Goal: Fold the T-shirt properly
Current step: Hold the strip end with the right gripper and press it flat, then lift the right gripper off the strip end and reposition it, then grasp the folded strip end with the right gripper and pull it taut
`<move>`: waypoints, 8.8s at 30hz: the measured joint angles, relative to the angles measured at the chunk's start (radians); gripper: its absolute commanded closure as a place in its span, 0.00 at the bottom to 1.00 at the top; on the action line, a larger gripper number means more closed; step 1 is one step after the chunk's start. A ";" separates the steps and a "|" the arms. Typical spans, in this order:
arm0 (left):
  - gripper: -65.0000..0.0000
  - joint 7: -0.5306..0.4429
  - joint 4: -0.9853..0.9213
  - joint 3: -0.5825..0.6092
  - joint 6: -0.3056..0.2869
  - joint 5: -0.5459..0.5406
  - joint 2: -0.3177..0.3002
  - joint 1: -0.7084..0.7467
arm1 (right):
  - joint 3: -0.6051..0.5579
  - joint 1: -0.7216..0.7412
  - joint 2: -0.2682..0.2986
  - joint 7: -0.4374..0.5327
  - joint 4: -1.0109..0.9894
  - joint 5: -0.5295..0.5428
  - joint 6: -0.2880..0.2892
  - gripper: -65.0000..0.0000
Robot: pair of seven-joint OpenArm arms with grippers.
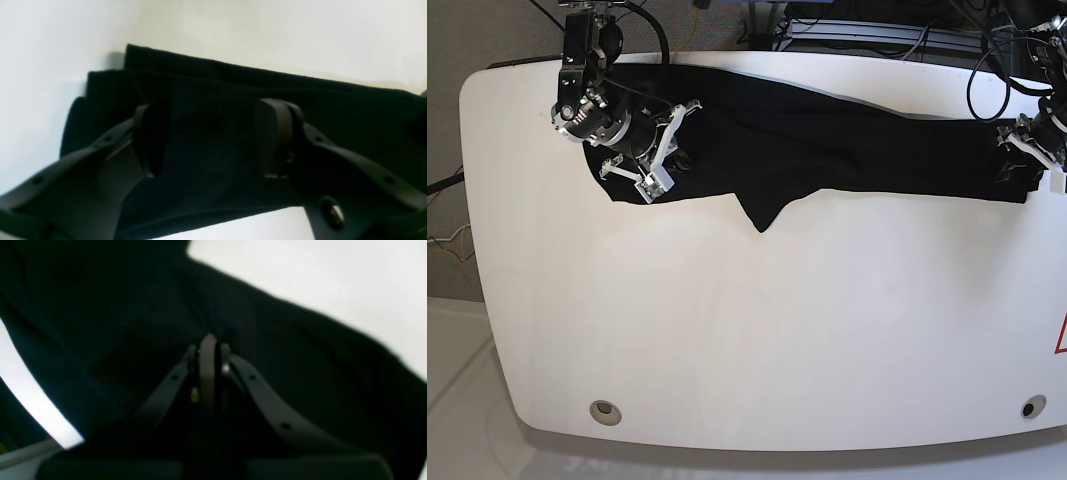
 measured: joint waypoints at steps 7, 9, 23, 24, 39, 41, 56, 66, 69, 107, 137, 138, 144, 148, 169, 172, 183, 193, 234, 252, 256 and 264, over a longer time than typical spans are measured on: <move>0.44 -0.015 0.001 0.009 0.007 0.013 -0.004 -0.005 | -0.024 0.037 0.044 0.013 -0.132 0.095 0.002 0.99; 0.44 -0.023 -0.007 0.016 0.007 0.016 -0.008 -0.011 | -0.031 0.045 0.055 0.011 -0.147 0.121 0.003 0.99; 0.45 -0.097 -0.132 0.087 0.015 0.042 -0.020 -0.051 | -0.074 0.068 0.061 0.007 -0.171 0.142 0.003 0.99; 0.45 -0.097 -0.132 0.085 0.014 0.042 -0.019 -0.051 | -0.068 0.068 0.063 0.008 -0.174 0.142 0.003 0.99; 0.44 -0.074 -0.082 0.063 0.015 0.045 -0.016 -0.058 | -0.035 0.074 0.075 0.004 -0.163 0.158 0.003 0.94; 0.44 -0.053 -0.033 0.062 0.021 0.049 -0.017 -0.051 | -0.032 0.088 0.079 0.003 -0.158 0.157 0.003 0.91; 0.44 -0.049 -0.024 0.072 0.019 0.054 0.008 -0.050 | 0.009 0.218 0.074 0.089 -0.270 0.028 0.000 0.97; 0.44 -0.051 -0.079 -0.045 -0.003 0.015 -0.002 -0.069 | -0.029 0.185 0.087 0.074 -0.283 0.058 0.002 0.96; 0.44 -0.051 -0.108 -0.071 0.023 0.035 -0.021 -0.068 | -0.042 0.176 0.092 0.074 -0.292 0.075 0.003 0.95; 0.42 -0.063 -0.132 0.006 0.006 0.120 0.010 -0.181 | 0.074 0.156 0.147 0.035 -0.010 0.013 -0.015 0.93; 0.40 0.019 0.024 -0.115 -0.010 0.040 -0.035 -0.111 | 0.210 0.118 0.065 -0.107 0.157 0.229 0.010 0.26; 0.40 0.018 0.022 -0.115 -0.009 0.040 -0.037 -0.111 | 0.203 0.127 0.063 -0.097 0.146 0.228 0.010 0.26; 0.40 0.021 0.002 -0.115 -0.007 0.032 -0.038 -0.115 | 0.134 0.101 0.011 -0.023 0.127 0.211 -0.001 0.29; 0.40 0.027 -0.003 -0.110 -0.008 0.025 -0.036 -0.113 | 0.068 0.036 -0.078 -0.014 0.123 0.210 0.000 0.33; 0.38 0.006 -0.003 -0.043 0.016 0.175 -0.033 -0.096 | 0.063 0.048 -0.080 -0.077 -0.139 0.162 0.010 1.00; 0.38 0.009 0.008 -0.046 0.015 0.177 -0.034 -0.102 | 0.069 0.101 -0.050 -0.072 -0.232 0.166 0.009 1.00; 0.37 0.014 0.012 -0.056 0.018 0.154 -0.034 -0.100 | 0.067 0.202 -0.034 -0.081 -0.276 0.137 -0.001 0.80; 0.36 0.055 -0.008 -0.066 -0.005 0.047 -0.036 -0.098 | 0.045 0.257 -0.035 -0.053 -0.273 0.145 0.002 0.88; 0.37 0.015 -0.058 -0.056 0.014 0.002 -0.082 -0.039 | -0.026 0.249 -0.030 -0.254 -0.208 0.247 0.006 0.94; 0.35 0.083 -0.052 -0.058 -0.005 -0.056 -0.094 -0.032 | 0.010 0.107 -0.045 -0.296 0.042 0.286 0.006 0.94; 0.34 0.129 -0.051 -0.061 -0.005 -0.139 -0.098 -0.018 | -0.013 0.091 -0.047 -0.266 0.084 0.293 0.007 0.95; 0.36 0.123 -0.039 -0.065 -0.005 -0.121 -0.100 -0.016 | -0.001 0.062 -0.044 -0.265 0.117 0.265 0.006 0.95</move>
